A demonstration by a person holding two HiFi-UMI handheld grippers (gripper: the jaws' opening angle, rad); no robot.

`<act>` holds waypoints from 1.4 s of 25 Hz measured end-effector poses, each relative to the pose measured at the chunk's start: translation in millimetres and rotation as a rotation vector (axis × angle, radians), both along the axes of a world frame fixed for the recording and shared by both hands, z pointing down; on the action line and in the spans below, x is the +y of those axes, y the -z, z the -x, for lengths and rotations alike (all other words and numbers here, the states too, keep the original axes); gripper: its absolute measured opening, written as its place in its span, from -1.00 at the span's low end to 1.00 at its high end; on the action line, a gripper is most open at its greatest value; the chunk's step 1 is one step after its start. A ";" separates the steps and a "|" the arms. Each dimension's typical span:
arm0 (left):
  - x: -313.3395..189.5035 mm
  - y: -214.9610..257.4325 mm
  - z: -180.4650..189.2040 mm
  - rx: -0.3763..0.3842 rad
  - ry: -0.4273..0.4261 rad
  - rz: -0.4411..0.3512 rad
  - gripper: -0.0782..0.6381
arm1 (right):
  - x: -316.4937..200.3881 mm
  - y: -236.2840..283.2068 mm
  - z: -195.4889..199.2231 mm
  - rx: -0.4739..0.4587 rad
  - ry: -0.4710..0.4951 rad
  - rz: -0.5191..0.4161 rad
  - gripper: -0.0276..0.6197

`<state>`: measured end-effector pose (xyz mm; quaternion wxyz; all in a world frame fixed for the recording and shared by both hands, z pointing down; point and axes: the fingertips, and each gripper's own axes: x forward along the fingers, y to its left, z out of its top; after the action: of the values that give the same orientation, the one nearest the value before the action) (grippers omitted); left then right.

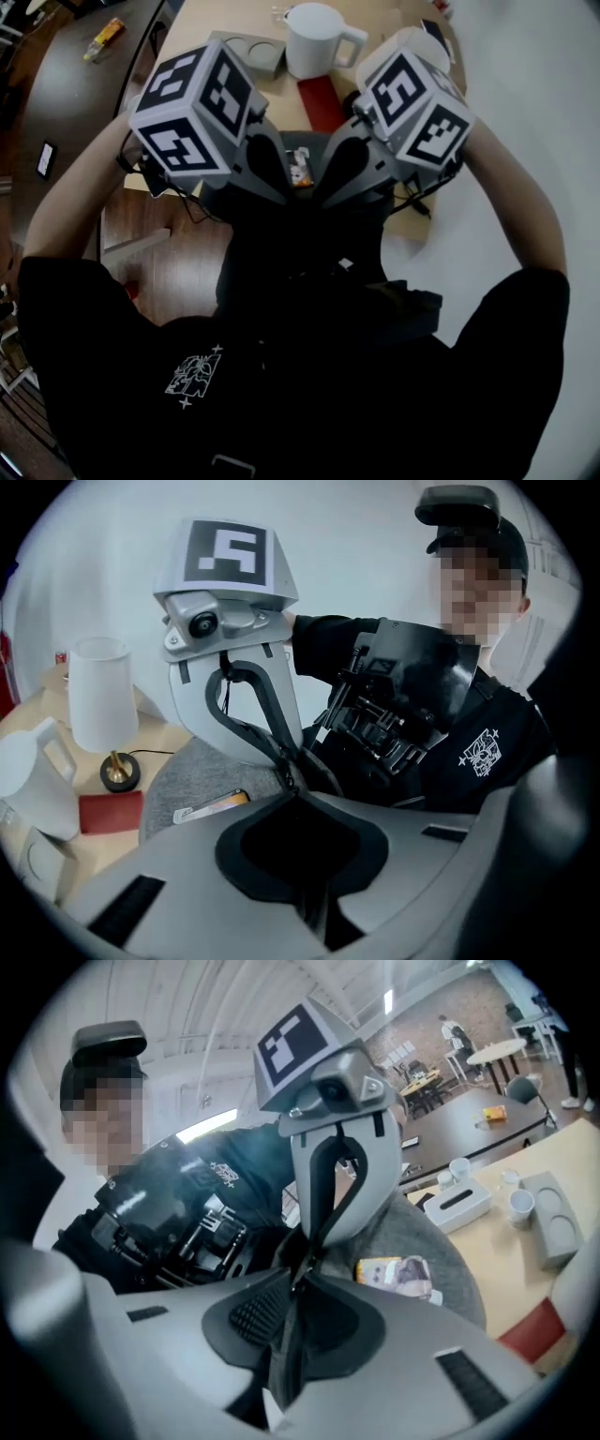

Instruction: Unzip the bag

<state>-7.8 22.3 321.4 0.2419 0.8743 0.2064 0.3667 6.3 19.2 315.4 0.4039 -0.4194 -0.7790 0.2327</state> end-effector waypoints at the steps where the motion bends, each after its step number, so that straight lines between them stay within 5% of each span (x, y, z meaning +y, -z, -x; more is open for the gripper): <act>1: -2.6 0.0 0.1 -0.001 0.007 -0.006 -0.76 | -0.7 0.2 0.4 -0.010 -0.009 -0.046 -0.69; 7: -17.8 0.5 4.6 0.020 0.089 -0.027 -0.76 | -16.2 -8.5 4.3 -0.055 -0.114 -0.363 -0.80; 9: -27.2 4.6 6.1 -0.019 0.193 -0.099 -0.76 | -28.2 -4.6 5.7 0.052 -0.245 -0.323 -0.83; 12: -52.4 12.1 9.8 -0.085 0.468 -0.204 -0.76 | -52.6 4.7 8.5 0.189 -0.491 -0.220 -0.86; 16: -58.6 14.0 19.7 0.024 0.643 -0.088 -0.76 | -62.7 8.0 10.5 0.144 -0.707 -0.055 -0.86; 20: -64.0 16.0 26.0 0.108 0.735 0.017 -0.76 | -70.2 7.9 2.1 0.048 -0.844 0.078 -0.86; 27: -77.8 28.0 46.3 0.214 0.889 0.160 -0.76 | -92.7 0.4 -37.0 0.040 -0.955 0.124 -0.86; 31: -81.9 29.2 61.8 0.268 0.964 0.162 -0.77 | -112.4 -13.5 -68.5 0.049 -1.057 0.094 -0.86; 35: -83.0 28.4 65.5 0.237 0.982 0.080 -0.77 | -122.4 -24.9 -93.7 0.050 -1.119 0.099 -0.87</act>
<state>-73.3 -60.7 293.0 0.3940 0.8939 -0.1890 0.0997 100.0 -103.1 340.4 0.2169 0.0448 -0.8611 0.4576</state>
